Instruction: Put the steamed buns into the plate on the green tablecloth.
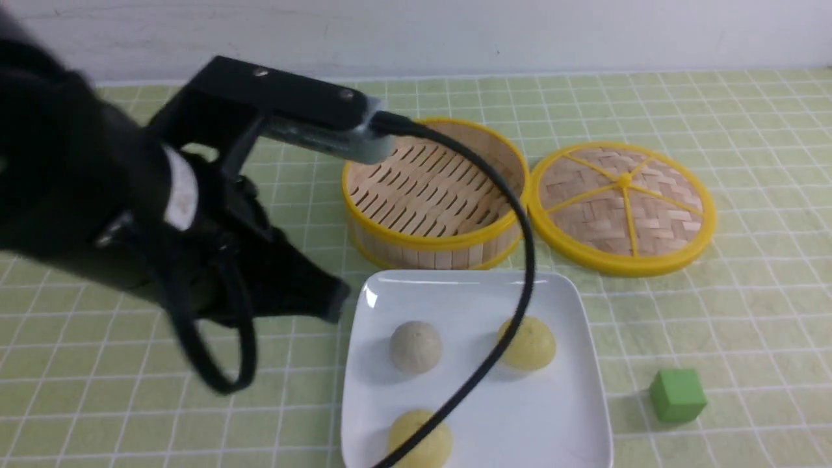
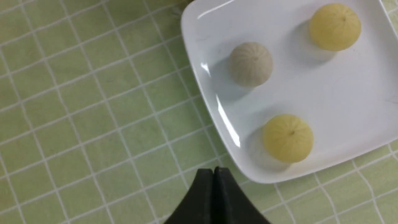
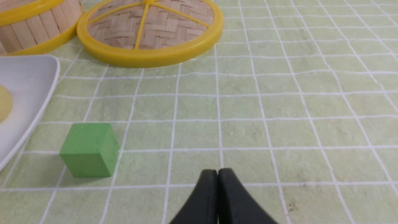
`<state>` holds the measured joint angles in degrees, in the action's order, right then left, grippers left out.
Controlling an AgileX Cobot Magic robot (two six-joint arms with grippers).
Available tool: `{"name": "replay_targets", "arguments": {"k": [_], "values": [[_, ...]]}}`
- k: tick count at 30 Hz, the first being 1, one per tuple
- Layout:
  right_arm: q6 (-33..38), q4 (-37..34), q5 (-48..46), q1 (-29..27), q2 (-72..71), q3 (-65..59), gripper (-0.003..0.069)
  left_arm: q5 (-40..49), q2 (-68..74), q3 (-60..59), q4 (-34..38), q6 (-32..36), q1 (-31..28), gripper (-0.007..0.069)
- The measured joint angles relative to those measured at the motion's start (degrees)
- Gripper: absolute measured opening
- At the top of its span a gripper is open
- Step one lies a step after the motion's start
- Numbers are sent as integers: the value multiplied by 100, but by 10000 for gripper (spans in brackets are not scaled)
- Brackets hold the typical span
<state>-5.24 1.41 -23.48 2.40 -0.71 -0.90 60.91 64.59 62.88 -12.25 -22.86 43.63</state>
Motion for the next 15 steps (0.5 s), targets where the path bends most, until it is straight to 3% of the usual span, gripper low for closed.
{"name": "replay_targets", "arguments": {"k": [4, 11, 15], "values": [[0, 0, 6, 0, 0, -1, 20, -487, -807, -914, -78, -339, 0, 2], [0, 0, 8, 0, 0, -6, 19, -2895, -2079, -2698, -136, -1092, 0, 2], [0, 14, 12, 0, 0, -6, 25, -3142, -2180, -3001, -313, -1148, 0, 2]]}}
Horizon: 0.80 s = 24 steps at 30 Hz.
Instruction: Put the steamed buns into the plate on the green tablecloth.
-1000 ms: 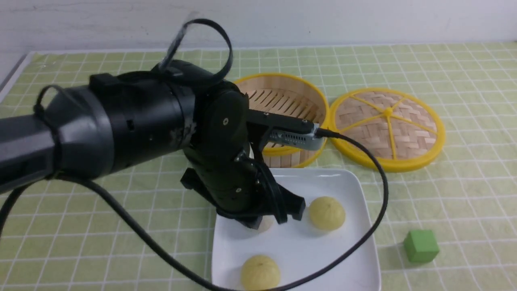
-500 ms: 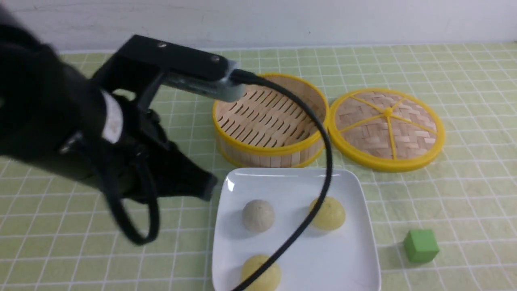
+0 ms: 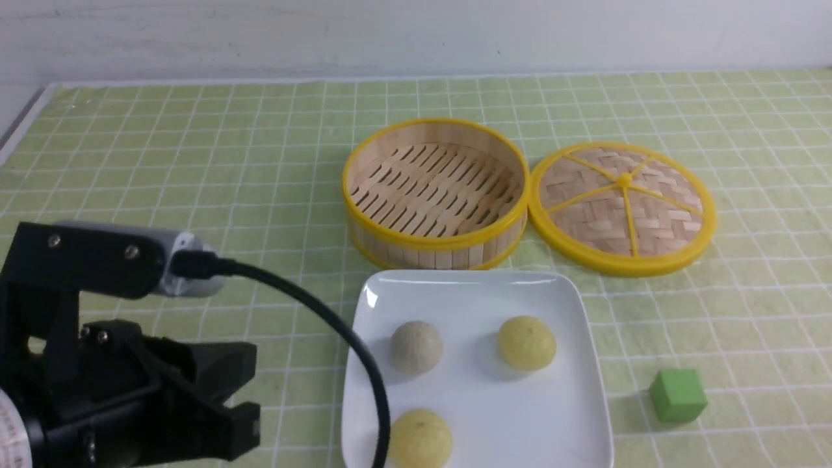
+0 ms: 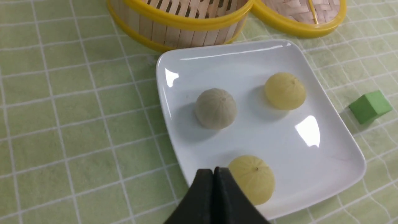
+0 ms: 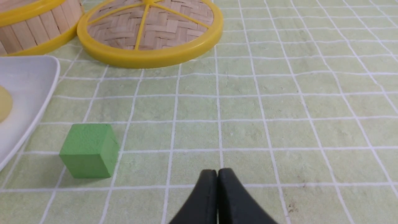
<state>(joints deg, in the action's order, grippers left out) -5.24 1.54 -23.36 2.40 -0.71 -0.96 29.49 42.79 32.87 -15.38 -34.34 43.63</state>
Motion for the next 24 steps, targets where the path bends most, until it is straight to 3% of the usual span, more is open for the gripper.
{"name": "replay_targets", "arguments": {"k": [10, 15, 20, 24], "values": [[0, 0, 5, 0, 0, 0, 38, 339, -15, -96, -368, 6, 0, 13], [0, 0, 5, 0, 0, 0, 43, 4, -440, -432, -26, 664, -409, 13], [-5, 0, 5, 0, 0, 0, 54, -723, -1697, -1507, 767, 2115, -1918, 18], [-5, 0, 5, 0, 0, 0, 60, -1040, -2623, -2285, 986, 2468, -2969, 20]]}}
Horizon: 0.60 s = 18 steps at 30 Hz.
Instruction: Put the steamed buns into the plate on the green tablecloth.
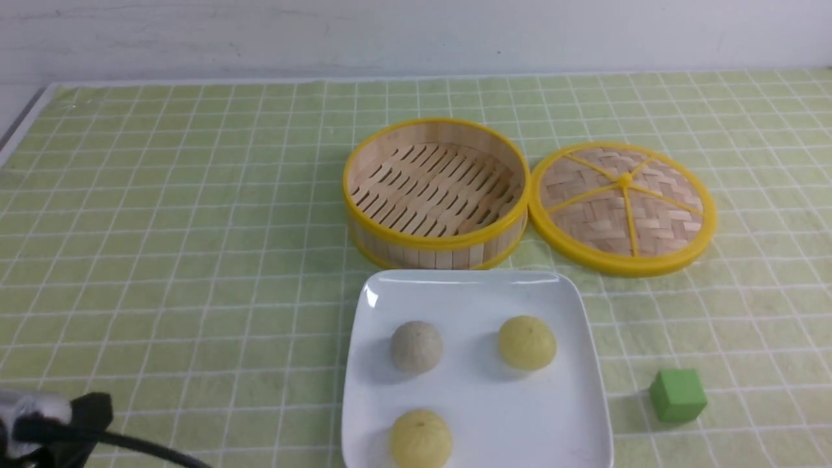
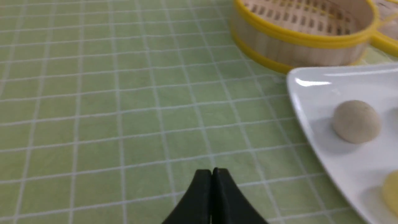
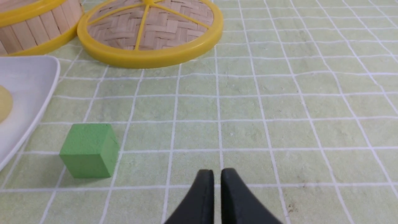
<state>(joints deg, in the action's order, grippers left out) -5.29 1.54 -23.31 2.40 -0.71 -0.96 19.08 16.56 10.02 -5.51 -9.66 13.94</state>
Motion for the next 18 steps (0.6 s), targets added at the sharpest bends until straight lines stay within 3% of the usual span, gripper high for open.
{"name": "replay_targets", "arguments": {"k": [2, 6, 18], "values": [[0, 0, 0, 0, 0, 0, 64, -7, -491, -332, 44, 27, -533, 20], [0, 0, 0, 0, 0, 0, 69, -7, -1195, -805, -36, 47, -1021, 25], [0, 0, 0, 0, 0, 0, 81, 157, -1718, -1161, -115, 57, -1071, 35]]}}
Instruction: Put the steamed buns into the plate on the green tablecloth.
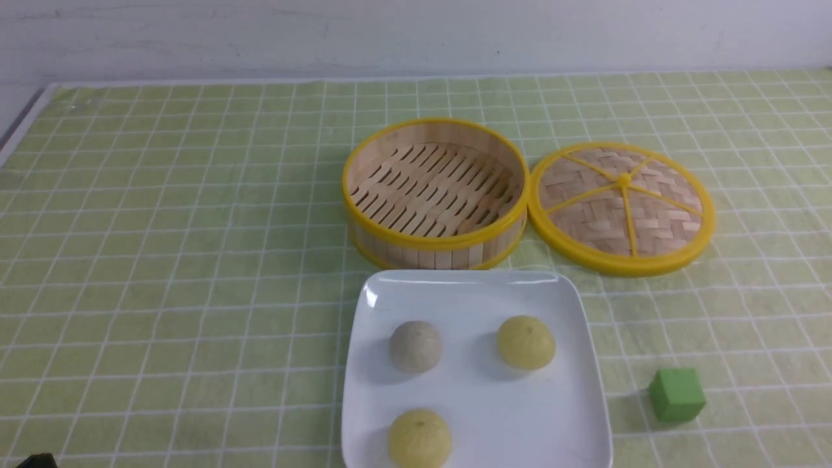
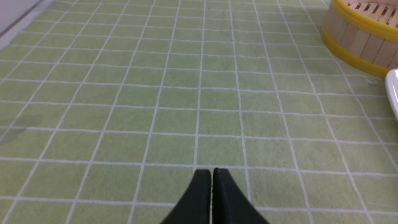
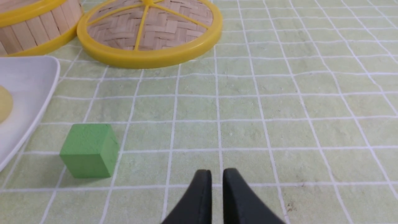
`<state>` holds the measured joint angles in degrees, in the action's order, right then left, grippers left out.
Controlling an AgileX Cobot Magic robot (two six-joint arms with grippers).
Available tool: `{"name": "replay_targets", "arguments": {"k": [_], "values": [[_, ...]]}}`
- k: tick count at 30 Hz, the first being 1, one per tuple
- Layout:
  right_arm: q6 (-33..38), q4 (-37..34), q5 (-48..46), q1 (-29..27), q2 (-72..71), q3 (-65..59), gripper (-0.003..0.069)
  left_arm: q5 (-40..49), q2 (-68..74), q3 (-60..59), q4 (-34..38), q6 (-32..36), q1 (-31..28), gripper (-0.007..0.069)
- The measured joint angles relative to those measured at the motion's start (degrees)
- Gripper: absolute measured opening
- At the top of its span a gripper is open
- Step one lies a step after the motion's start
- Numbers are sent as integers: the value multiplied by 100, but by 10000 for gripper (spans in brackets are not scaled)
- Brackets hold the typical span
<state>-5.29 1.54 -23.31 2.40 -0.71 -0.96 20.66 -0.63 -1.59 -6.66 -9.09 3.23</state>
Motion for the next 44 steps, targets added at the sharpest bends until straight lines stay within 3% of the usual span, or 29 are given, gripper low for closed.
{"name": "replay_targets", "arguments": {"k": [44], "values": [[3, 0, 0, 0, 0, 0, 120, 31, 0, 5, -94, 0, 24, 52]]}}
